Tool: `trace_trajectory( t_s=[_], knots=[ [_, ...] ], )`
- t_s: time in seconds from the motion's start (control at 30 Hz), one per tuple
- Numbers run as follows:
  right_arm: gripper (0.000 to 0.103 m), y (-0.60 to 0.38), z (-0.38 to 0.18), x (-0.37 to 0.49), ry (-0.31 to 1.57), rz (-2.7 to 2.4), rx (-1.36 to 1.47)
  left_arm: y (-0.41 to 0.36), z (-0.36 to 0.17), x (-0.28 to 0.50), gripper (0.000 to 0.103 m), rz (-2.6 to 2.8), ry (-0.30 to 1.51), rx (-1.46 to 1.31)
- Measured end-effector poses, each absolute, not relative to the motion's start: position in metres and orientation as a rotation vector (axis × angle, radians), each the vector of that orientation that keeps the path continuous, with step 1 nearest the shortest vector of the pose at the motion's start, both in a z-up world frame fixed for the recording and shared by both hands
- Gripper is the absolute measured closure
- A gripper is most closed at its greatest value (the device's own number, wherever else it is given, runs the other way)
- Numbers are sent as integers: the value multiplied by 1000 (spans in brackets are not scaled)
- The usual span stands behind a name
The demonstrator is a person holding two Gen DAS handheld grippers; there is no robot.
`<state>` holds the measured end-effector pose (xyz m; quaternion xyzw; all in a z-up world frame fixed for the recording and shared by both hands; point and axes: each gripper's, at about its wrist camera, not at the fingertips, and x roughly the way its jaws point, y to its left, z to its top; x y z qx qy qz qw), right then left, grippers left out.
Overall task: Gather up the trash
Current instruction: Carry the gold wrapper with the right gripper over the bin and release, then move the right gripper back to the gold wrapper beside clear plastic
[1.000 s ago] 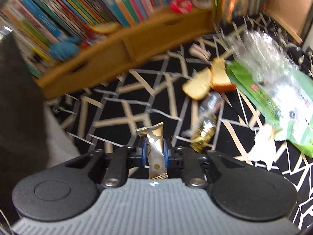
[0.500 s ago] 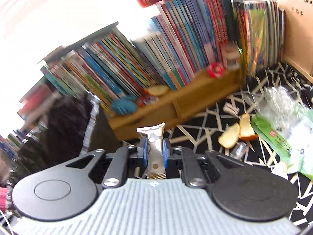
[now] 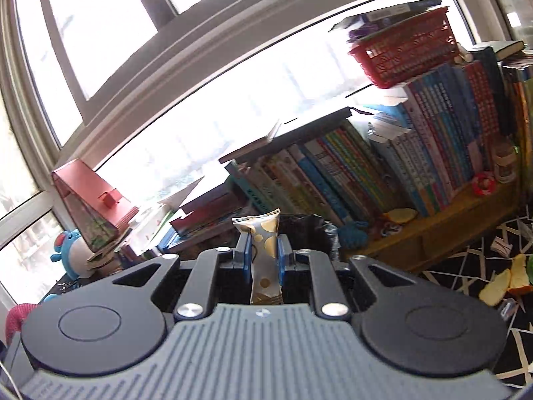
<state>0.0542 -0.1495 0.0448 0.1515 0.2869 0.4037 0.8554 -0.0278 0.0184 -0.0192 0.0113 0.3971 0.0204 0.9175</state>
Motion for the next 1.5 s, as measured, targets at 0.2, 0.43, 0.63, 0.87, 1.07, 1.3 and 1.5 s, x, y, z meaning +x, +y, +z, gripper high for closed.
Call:
trace_trajectory(
  t_s=[0.2,0.43,0.63,0.87,1.07,1.3,1.5],
  knots=[
    [82,-137,49,36,606,950,315,18,-19,-28,31,43,817,24],
    [73,-129,41,32,650,978,291,18,-19,-28,31,43,817,23],
    [41,-126,37,33,670,959,274,18,-19,-28,31,43,817,24],
    [36,-129,35,37,669,921,272,17,-19,-28,31,43,817,24],
    [23,-136,36,42,652,840,260,17,-19,-28,31,43,817,24],
    [14,-154,37,54,616,679,254,17,-19,-28,31,43,817,24],
    [5,-174,25,79,668,427,215,17,-19,-28,31,43,818,23]
  ],
)
